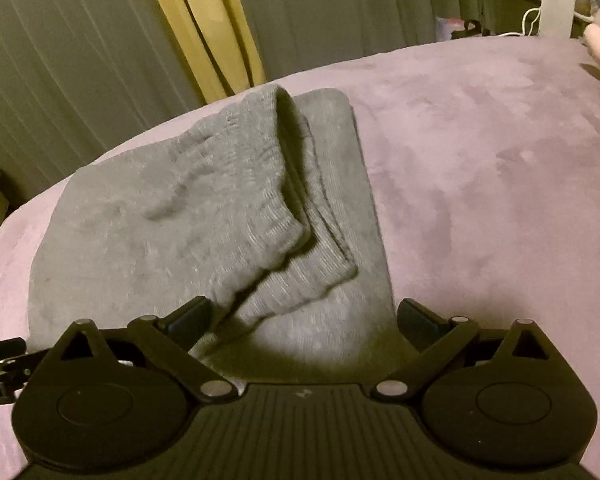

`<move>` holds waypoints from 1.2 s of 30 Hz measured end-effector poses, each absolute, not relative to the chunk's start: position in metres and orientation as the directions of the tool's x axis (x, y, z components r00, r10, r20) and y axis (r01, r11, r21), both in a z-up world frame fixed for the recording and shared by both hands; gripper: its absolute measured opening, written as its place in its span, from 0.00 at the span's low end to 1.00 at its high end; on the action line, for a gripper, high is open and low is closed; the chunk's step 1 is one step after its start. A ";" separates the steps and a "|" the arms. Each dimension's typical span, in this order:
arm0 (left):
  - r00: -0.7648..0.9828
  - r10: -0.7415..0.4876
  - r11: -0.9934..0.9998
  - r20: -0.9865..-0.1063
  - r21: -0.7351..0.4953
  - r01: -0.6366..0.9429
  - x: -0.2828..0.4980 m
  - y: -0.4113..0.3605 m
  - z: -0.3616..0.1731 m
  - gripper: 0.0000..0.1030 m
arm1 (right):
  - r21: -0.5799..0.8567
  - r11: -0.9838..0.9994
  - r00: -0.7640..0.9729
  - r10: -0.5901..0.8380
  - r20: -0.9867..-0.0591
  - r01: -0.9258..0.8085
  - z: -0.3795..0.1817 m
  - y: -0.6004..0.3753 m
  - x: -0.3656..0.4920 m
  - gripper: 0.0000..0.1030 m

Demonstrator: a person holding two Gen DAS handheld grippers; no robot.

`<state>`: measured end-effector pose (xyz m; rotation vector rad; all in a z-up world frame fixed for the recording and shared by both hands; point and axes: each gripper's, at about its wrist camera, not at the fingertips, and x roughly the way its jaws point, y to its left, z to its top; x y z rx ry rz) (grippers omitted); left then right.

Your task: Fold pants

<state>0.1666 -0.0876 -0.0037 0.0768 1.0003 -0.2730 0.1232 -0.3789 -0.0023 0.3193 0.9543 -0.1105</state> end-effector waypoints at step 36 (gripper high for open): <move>0.750 -0.140 0.974 -0.647 0.048 0.223 -0.036 -0.081 0.023 0.98 | -0.009 0.986 0.703 -0.123 -0.700 0.164 0.037 -0.269 -0.038 0.96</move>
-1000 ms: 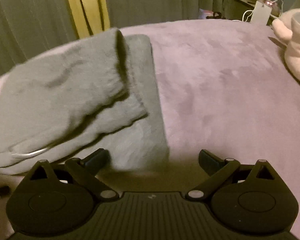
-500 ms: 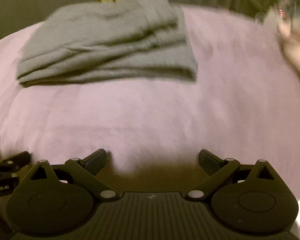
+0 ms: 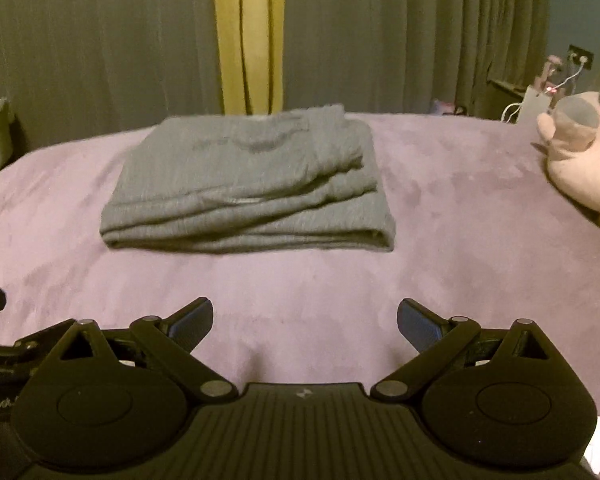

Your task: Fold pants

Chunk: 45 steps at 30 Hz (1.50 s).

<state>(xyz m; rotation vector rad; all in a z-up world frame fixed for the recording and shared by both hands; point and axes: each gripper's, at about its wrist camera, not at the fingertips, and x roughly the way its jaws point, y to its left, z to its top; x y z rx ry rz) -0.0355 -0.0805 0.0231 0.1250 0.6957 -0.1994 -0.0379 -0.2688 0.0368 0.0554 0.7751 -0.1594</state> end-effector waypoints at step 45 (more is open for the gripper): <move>0.731 -0.171 0.974 -0.661 -0.003 0.225 0.005 -0.082 0.001 0.98 | -0.045 0.979 0.752 -0.183 -0.633 0.200 0.031 -0.270 -0.025 0.96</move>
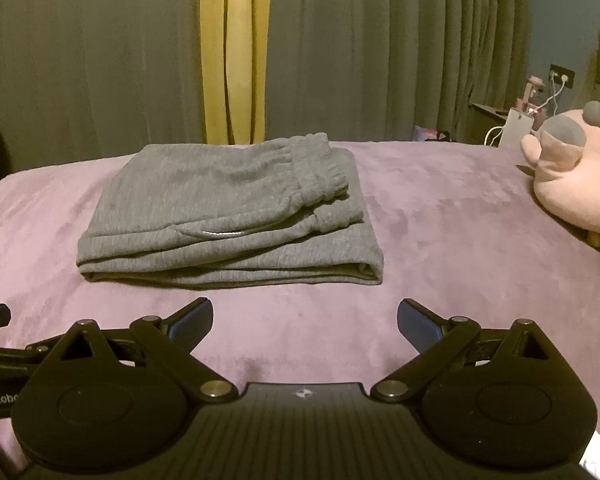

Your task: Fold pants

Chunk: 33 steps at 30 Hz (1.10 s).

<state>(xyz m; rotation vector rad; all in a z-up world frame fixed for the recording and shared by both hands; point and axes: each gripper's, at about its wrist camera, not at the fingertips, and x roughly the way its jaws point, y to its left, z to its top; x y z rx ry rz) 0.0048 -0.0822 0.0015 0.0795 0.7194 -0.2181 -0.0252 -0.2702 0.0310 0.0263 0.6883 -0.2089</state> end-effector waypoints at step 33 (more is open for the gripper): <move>0.726 -0.197 0.966 -0.659 -0.004 0.259 0.003 -0.085 -0.001 0.98 | -0.061 0.977 0.741 -0.194 -0.643 0.203 0.027 -0.272 -0.025 0.96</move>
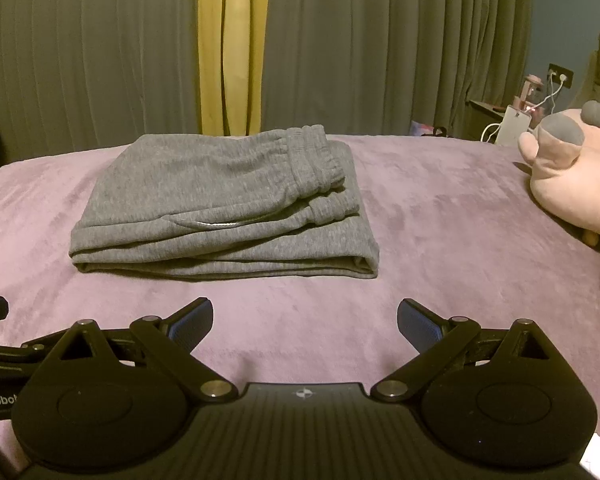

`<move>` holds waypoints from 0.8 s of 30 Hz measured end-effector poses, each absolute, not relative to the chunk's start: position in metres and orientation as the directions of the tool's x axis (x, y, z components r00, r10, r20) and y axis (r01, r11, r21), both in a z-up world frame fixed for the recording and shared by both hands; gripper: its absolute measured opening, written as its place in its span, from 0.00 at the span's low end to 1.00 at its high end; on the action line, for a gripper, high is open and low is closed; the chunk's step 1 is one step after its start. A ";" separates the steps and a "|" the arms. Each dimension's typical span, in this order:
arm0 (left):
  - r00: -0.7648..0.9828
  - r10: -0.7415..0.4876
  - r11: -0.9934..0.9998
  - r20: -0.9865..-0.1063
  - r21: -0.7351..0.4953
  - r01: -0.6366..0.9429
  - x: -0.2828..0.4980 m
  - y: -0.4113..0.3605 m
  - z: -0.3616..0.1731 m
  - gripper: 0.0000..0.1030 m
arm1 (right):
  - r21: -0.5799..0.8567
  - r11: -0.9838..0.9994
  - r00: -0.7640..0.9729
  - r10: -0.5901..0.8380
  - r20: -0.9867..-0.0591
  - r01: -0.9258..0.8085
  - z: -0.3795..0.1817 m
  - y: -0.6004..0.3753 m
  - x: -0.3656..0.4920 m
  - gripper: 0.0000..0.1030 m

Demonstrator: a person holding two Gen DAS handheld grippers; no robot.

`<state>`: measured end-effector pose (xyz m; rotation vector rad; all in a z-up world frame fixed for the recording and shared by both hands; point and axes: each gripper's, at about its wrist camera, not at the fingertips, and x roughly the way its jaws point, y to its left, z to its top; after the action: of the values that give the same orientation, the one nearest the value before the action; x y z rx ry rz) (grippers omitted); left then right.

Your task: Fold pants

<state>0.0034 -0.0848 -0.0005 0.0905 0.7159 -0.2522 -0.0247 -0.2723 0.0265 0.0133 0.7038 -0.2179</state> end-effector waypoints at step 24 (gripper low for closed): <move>0.725 -0.184 0.968 -0.664 0.006 0.251 0.003 -0.085 -0.002 0.98 | -0.065 0.976 0.737 -0.201 -0.646 0.209 0.026 -0.273 -0.025 0.96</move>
<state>0.0029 -0.0850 -0.0025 0.0976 0.7208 -0.2402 -0.0248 -0.2729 0.0260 0.0116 0.7077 -0.2249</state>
